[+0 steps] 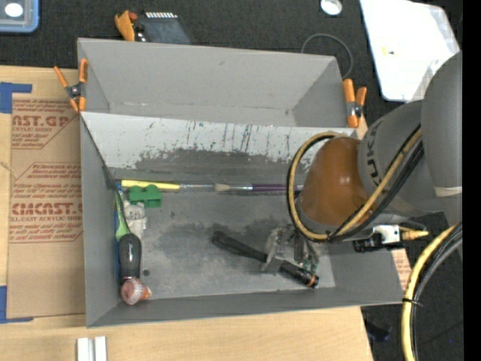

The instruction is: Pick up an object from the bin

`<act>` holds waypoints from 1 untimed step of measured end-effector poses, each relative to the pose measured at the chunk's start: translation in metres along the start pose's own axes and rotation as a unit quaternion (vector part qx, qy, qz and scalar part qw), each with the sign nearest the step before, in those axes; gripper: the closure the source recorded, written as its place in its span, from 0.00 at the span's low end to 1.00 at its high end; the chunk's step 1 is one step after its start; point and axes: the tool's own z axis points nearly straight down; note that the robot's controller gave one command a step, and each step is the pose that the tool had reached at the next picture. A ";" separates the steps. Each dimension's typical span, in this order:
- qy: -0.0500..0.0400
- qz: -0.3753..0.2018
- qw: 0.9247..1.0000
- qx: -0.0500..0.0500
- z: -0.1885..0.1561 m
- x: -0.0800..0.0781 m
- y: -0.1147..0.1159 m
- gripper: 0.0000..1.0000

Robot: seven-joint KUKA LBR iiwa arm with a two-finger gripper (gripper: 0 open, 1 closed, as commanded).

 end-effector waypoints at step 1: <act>0.000 0.000 1.000 0.000 0.000 0.000 0.000 1.00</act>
Offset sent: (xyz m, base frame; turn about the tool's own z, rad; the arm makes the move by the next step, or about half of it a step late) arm 0.0000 0.0002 0.0704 -0.0003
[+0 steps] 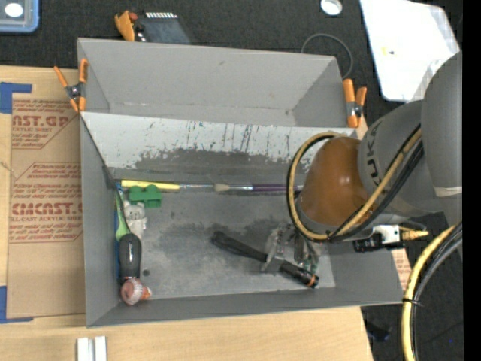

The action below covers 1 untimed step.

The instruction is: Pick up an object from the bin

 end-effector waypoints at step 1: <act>0.006 0.000 1.000 0.001 -0.021 0.003 0.000 1.00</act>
Offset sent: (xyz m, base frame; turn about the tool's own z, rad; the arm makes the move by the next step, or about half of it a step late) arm -0.0018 0.0004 0.0935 0.0003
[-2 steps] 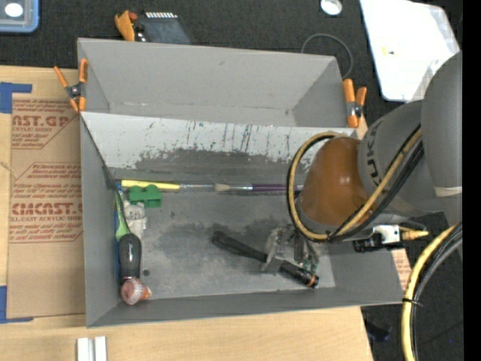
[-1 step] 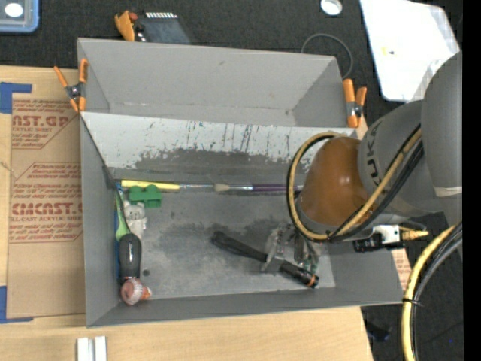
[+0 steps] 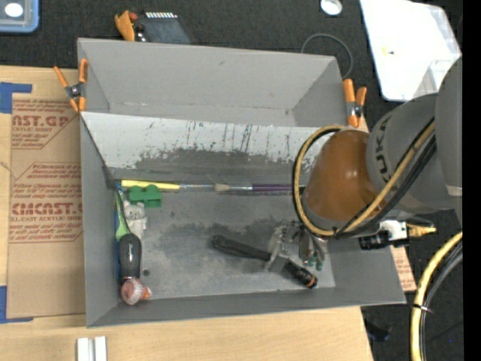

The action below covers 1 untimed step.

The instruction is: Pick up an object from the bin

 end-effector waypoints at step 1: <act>-0.001 0.000 1.000 0.000 -0.047 0.000 0.000 1.00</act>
Offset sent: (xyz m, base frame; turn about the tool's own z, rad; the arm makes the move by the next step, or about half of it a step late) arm 0.0006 0.0002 0.0404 -0.0002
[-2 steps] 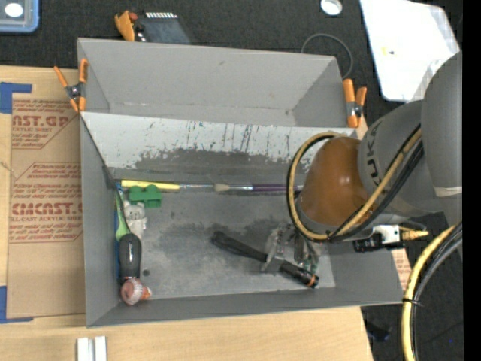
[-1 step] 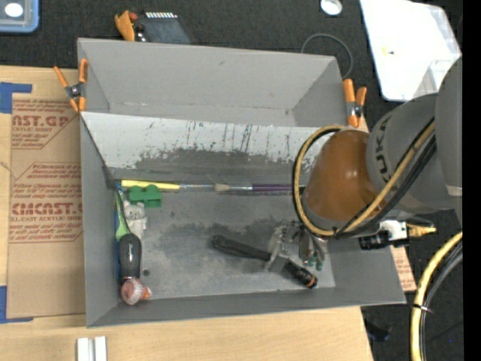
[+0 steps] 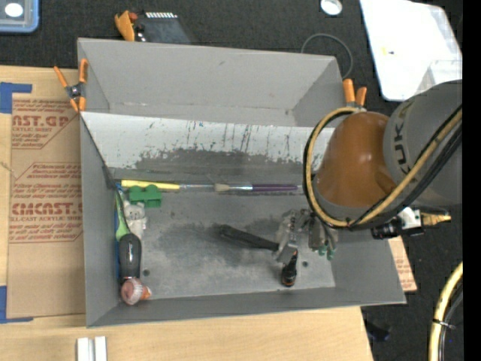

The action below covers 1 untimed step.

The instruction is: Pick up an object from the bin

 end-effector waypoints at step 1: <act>-0.002 0.000 1.000 -0.001 -0.045 -0.001 0.000 1.00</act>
Offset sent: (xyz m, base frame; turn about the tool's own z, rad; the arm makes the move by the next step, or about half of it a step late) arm 0.0010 0.0003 0.0593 -0.0002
